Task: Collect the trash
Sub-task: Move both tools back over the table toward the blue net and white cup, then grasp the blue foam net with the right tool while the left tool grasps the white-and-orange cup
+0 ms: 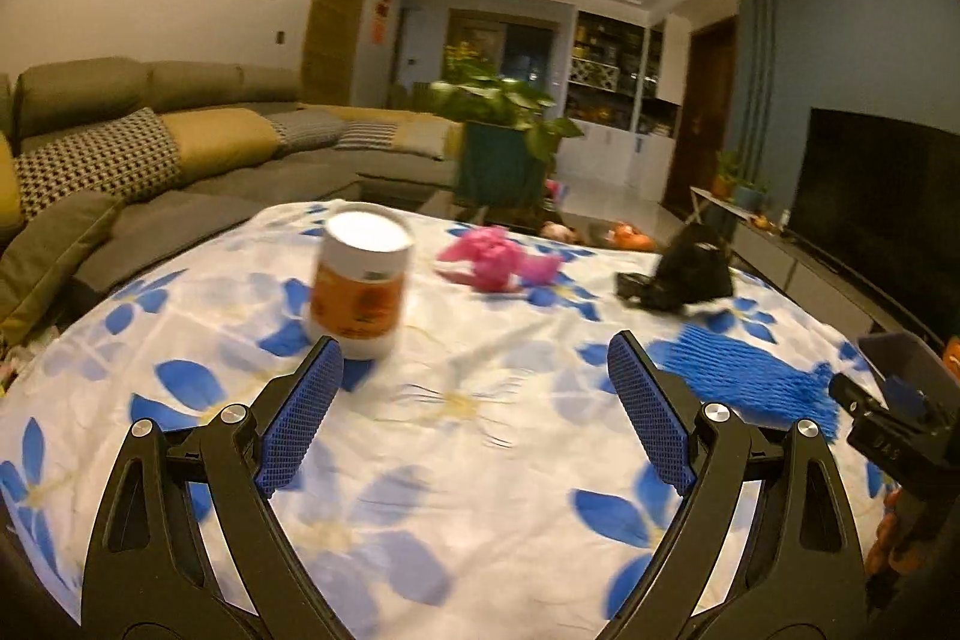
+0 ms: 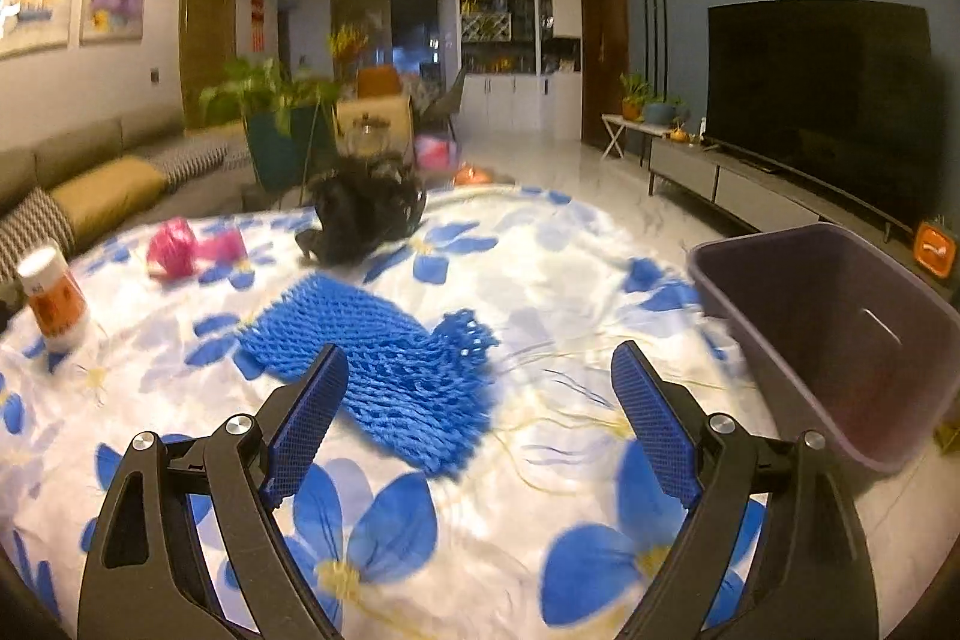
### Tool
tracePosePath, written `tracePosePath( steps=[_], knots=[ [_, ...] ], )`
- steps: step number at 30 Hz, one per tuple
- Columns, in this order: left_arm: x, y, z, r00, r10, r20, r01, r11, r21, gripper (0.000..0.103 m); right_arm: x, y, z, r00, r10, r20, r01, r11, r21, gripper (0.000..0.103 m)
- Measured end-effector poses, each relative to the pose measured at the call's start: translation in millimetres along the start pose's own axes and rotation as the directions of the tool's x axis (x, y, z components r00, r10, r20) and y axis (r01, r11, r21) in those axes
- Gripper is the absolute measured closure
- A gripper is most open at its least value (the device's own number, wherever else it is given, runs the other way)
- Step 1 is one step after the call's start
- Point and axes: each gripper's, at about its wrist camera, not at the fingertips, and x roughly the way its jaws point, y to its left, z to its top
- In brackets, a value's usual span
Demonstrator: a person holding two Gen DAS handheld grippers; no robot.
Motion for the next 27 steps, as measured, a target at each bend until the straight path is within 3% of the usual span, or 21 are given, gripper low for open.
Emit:
tracePosePath(
  steps=[3,6,9,14,16,27],
  knots=[
    [2.4,12.4,3.4,1.0,0.015,0.004,-0.015,1.0,-0.024,0.015,17.0,4.6,2.0,0.998,-0.004,-0.06,0.003,1.0,-0.011,0.018],
    [7.3,18.6,5.0,1.0,0.02,0.001,-0.02,0.999,-0.033,0.015,31.8,10.2,2.2,0.994,-0.011,-0.108,0.008,0.999,-0.031,0.028],
    [12.3,19.7,6.8,1.0,0.015,-0.001,-0.015,1.0,-0.028,0.015,40.7,17.4,-1.8,0.989,-0.012,-0.145,0.002,0.997,-0.071,0.045],
    [22.3,22.7,11.6,1.0,0.018,0.003,-0.018,1.0,-0.002,0.015,39.0,25.6,-4.4,0.99,0.012,-0.138,-0.029,0.993,-0.119,0.087],
    [28.3,27.2,14.6,1.0,0.02,0.001,-0.02,1.0,-0.008,0.015,36.5,26.8,-4.8,0.991,0.033,-0.131,-0.049,0.991,-0.124,0.094],
    [80.2,49.6,31.4,0.997,-0.006,-0.08,-0.002,0.995,-0.1,0.015,3.9,27.7,3.3,0.995,0.095,-0.031,-0.097,0.992,-0.079,0.097]
  ],
)
